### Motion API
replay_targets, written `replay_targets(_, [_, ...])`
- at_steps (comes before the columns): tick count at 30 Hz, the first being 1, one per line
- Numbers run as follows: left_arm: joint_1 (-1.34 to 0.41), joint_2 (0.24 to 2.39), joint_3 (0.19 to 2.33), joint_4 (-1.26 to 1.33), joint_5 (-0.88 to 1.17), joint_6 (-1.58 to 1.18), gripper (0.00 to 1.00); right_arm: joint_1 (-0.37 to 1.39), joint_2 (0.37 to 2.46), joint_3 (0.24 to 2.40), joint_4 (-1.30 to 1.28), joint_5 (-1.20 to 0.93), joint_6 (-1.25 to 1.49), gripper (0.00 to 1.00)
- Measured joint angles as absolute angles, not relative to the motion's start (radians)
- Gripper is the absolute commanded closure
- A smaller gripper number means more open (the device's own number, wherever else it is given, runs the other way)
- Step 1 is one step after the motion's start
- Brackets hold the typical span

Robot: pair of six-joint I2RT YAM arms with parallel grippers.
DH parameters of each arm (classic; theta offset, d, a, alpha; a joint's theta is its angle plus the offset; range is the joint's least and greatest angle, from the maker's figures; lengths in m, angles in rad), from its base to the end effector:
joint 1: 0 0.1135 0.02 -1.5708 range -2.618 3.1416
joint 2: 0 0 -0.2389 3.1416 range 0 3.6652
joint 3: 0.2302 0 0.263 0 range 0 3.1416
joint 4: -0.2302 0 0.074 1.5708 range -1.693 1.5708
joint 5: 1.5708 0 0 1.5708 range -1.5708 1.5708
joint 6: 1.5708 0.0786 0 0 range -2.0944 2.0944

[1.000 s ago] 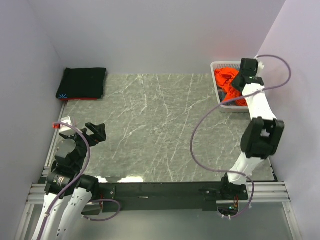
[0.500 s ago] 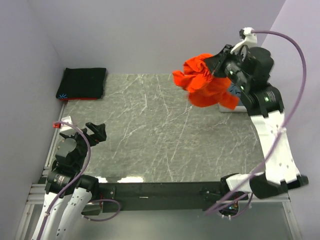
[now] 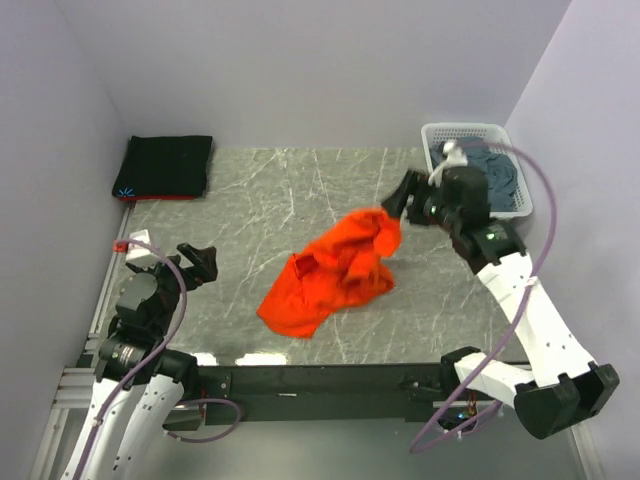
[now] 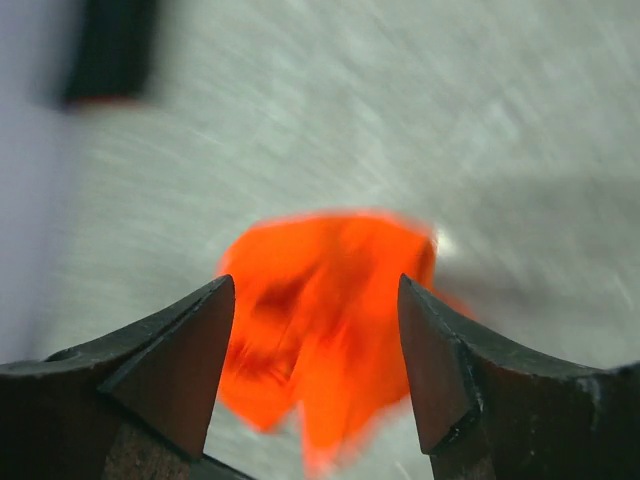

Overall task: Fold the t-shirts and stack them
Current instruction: Move the tshirt to the center of the board, then flatten the tshirt out

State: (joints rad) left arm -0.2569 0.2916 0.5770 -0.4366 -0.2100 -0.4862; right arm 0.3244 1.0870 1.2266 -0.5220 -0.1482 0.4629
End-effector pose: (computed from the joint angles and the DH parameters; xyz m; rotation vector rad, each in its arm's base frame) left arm 0.1678 -0.0271 0.2891 -0.3526 1.6964 -0.3688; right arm 0.2758 0.1050 0.3634 0.0384 2.0075 0.6572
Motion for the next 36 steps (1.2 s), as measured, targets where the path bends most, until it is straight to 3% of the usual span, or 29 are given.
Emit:
replay_targets(4, [-0.257, 0.396, 0.574, -0.415, -0.152, -0.503, 0.00, 0.323, 0.998, 0.971, -0.591, -0.071, 0.443, 0.29])
replay_targets(11, [-0.263, 0.681, 0.569, -0.368, 0.051, -0.612, 0.02, 0.367, 0.775, 0.745, -0.563, -0.113, 0.422, 0.35])
replay_targets(17, [-0.400, 0.935, 0.540, -0.382, 0.082, -0.712, 0.12, 0.425, 0.740, 0.586, -0.496, -0.164, 0.449, 0.36])
replay_targets(32, [-0.581, 1.203, 0.542, -0.397, -0.030, -0.830, 0.31, 0.463, 0.817, 0.521, -0.378, -0.171, 0.479, 0.36])
replay_targets(36, [-0.629, 1.258, 0.569, -0.353, -0.048, -0.836, 0.44, 0.470, 0.838, 0.497, -0.376, -0.135, 0.492, 0.35])
